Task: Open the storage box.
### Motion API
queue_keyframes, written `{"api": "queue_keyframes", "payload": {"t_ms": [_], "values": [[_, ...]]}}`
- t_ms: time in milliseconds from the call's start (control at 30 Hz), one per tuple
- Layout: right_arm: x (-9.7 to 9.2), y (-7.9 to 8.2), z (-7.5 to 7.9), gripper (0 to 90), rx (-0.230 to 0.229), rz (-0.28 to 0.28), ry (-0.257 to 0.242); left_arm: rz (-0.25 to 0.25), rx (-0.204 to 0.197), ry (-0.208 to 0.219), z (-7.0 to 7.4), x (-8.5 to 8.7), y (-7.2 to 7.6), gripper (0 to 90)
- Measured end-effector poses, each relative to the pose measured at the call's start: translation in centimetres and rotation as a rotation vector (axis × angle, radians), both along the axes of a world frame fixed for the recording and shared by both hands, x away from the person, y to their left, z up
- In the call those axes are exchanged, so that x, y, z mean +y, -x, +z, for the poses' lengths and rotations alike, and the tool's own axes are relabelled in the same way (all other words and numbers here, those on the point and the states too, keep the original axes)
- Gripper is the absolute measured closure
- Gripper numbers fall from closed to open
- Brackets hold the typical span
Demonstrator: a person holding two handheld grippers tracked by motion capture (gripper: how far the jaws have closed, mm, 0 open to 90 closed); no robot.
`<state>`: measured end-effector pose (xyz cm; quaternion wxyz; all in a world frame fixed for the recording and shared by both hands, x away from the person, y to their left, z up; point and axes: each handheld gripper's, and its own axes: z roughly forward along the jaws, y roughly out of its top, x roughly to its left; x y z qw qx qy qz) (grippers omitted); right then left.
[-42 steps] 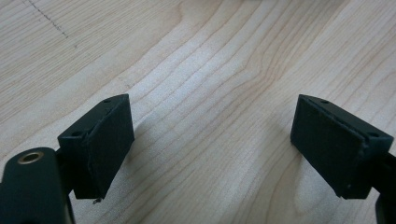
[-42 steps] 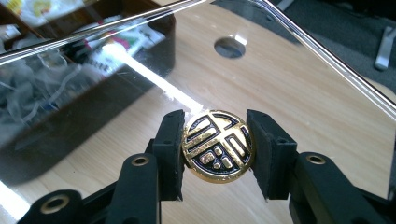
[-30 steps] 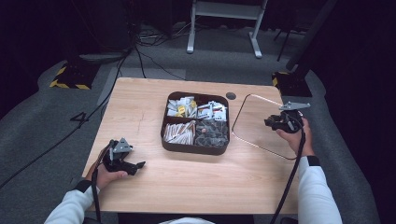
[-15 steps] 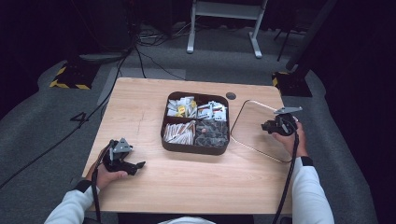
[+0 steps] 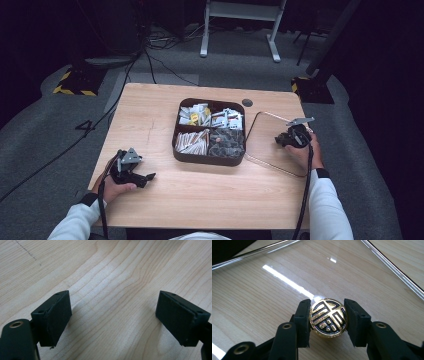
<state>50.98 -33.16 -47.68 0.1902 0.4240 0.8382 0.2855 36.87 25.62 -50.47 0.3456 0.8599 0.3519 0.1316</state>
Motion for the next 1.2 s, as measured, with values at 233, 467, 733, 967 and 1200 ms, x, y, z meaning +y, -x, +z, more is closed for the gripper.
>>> {"api": "queue_keyframes", "payload": {"t_ms": [233, 467, 733, 967, 1200], "values": [[0.0, 0.0, -0.4, 59.1, -0.002, -0.004, -0.007, 0.000, 0.000, 0.000, 0.0, 0.0, 0.0, 13.7], [-0.4, 0.2, -0.7, 56.1, -0.006, -0.015, -0.064, 0.000, 0.000, 0.000, 0.0, 0.0, 0.0, 13.7], [-0.8, 0.5, -0.2, 36.8, -0.018, -0.049, -0.056, -0.002, 0.001, 0.001, 0.0, 0.0, 0.0, 13.7], [-1.3, 1.1, 0.7, 21.6, -0.052, -0.040, -0.136, -0.017, 0.002, 0.003, 0.0, 0.0, -0.2, 13.2], [-0.2, 1.5, 1.7, 21.8, -0.090, -0.001, -0.150, -0.018, 0.002, 0.003, 0.0, 0.0, -0.2, 13.2]]}}
